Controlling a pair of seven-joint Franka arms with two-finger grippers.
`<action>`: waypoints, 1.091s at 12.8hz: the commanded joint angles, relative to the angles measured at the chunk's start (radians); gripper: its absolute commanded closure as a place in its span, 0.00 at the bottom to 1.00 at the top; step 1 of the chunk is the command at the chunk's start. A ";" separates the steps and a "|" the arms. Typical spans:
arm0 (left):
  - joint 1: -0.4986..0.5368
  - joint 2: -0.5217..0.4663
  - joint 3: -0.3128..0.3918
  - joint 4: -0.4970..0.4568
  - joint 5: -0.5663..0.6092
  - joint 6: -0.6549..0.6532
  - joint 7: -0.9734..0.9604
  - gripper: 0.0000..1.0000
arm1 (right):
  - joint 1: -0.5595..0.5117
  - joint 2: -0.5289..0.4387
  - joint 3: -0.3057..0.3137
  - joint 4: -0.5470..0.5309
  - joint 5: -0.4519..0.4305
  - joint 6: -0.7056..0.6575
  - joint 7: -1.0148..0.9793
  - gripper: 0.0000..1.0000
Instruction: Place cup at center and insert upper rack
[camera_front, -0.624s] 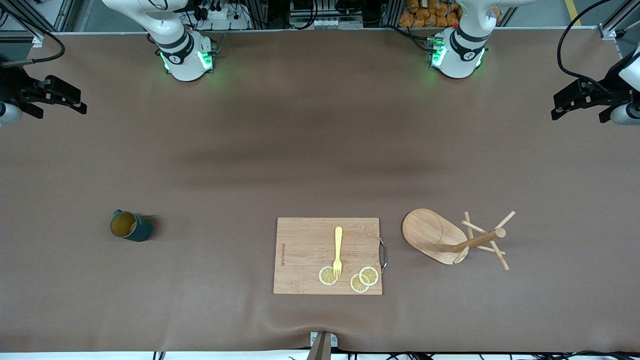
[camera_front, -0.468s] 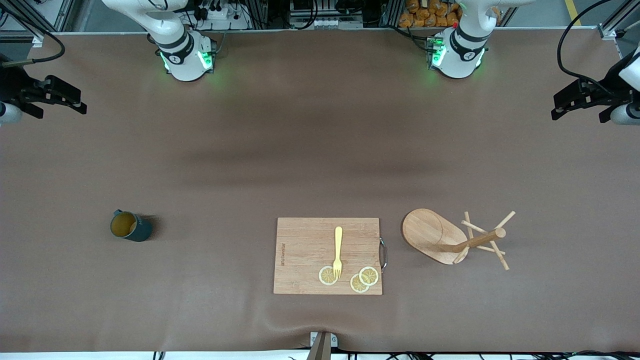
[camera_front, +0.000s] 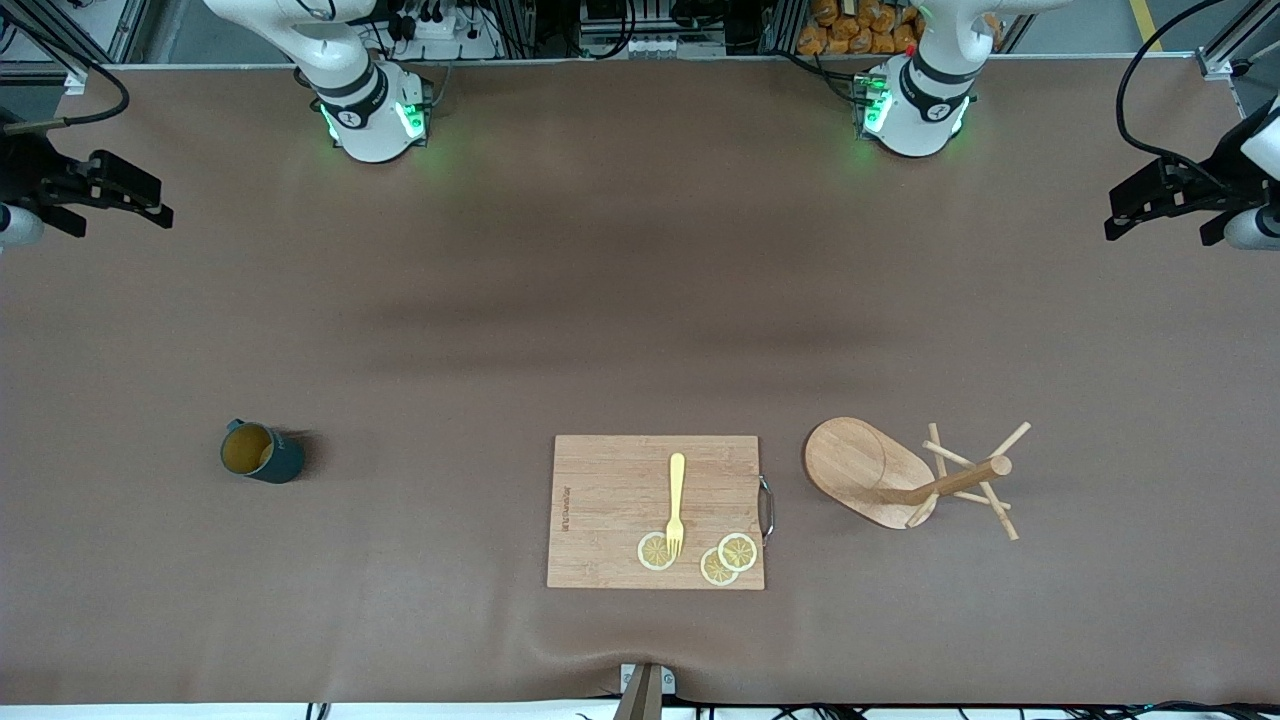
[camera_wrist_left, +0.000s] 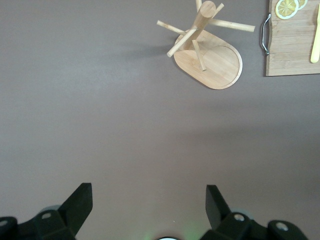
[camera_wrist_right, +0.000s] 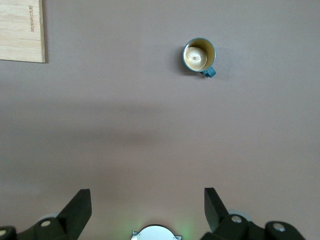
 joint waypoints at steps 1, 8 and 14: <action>0.008 0.008 -0.001 0.024 0.010 -0.018 0.015 0.00 | -0.024 0.012 0.018 0.017 0.009 -0.011 0.011 0.00; 0.008 0.008 -0.001 0.021 0.008 -0.018 0.019 0.00 | -0.029 0.078 0.017 0.015 0.010 0.016 0.009 0.00; 0.006 0.008 -0.001 0.016 0.010 -0.019 0.019 0.00 | -0.021 0.159 0.017 -0.093 0.006 0.216 0.009 0.00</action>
